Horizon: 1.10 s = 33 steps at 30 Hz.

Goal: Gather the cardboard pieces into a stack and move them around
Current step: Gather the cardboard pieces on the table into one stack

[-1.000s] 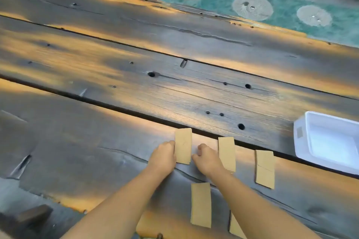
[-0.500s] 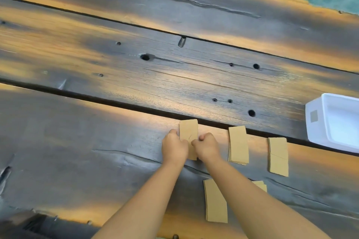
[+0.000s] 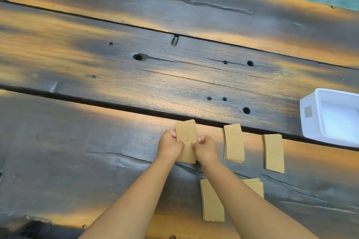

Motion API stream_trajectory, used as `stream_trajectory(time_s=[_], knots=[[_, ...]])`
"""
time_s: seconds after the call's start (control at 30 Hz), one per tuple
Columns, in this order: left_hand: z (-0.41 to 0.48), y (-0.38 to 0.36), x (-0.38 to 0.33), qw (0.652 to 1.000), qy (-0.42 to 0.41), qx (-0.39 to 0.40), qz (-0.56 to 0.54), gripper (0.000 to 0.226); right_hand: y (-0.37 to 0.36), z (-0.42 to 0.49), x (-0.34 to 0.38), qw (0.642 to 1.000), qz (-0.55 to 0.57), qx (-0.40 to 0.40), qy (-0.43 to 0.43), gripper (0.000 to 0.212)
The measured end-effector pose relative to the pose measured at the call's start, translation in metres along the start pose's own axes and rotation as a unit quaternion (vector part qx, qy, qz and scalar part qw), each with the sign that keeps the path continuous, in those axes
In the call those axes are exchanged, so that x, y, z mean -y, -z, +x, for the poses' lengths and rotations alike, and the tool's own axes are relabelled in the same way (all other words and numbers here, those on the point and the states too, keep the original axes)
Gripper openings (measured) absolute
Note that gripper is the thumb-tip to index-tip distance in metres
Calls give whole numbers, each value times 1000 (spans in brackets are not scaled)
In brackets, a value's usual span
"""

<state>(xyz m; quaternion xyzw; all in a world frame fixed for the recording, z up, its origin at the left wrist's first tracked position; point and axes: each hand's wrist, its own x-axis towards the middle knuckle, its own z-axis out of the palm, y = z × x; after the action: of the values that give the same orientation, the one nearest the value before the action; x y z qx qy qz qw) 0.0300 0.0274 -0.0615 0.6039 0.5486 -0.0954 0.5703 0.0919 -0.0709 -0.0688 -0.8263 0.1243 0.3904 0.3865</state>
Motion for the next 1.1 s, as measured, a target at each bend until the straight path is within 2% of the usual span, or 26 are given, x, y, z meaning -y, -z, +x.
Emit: stream_trajectory(time_s=[0.1,0.2,0.3,0.37,0.47,0.57,0.67,0.8,0.97,1.1], knots=[[-8,2,-5,997,15,46,-55,24,20,-6,1,998,52,39,2,18],[-20,5,-11,985,21,109,-133,20,43,-13,3,990,97,98,9,11],[-34,4,-16,961,22,168,-219,25,62,-24,7,974,132,183,20,12],[-45,-1,-16,945,30,178,-273,29,68,-33,7,963,144,228,29,11],[-55,-11,-17,914,55,199,-349,32,74,-43,6,950,175,255,38,10],[-65,-22,-17,891,79,248,-373,33,83,-45,-1,958,139,243,62,8],[-72,-35,-18,891,81,267,-357,32,93,-42,-13,974,43,197,98,7],[-74,-56,-21,914,80,237,-318,25,105,-32,-28,981,-31,138,133,14],[-60,-76,-26,929,78,166,-322,20,132,-13,-37,991,-39,79,97,19],[-51,-89,-34,965,69,131,-216,25,156,6,-35,996,-10,36,86,17]])
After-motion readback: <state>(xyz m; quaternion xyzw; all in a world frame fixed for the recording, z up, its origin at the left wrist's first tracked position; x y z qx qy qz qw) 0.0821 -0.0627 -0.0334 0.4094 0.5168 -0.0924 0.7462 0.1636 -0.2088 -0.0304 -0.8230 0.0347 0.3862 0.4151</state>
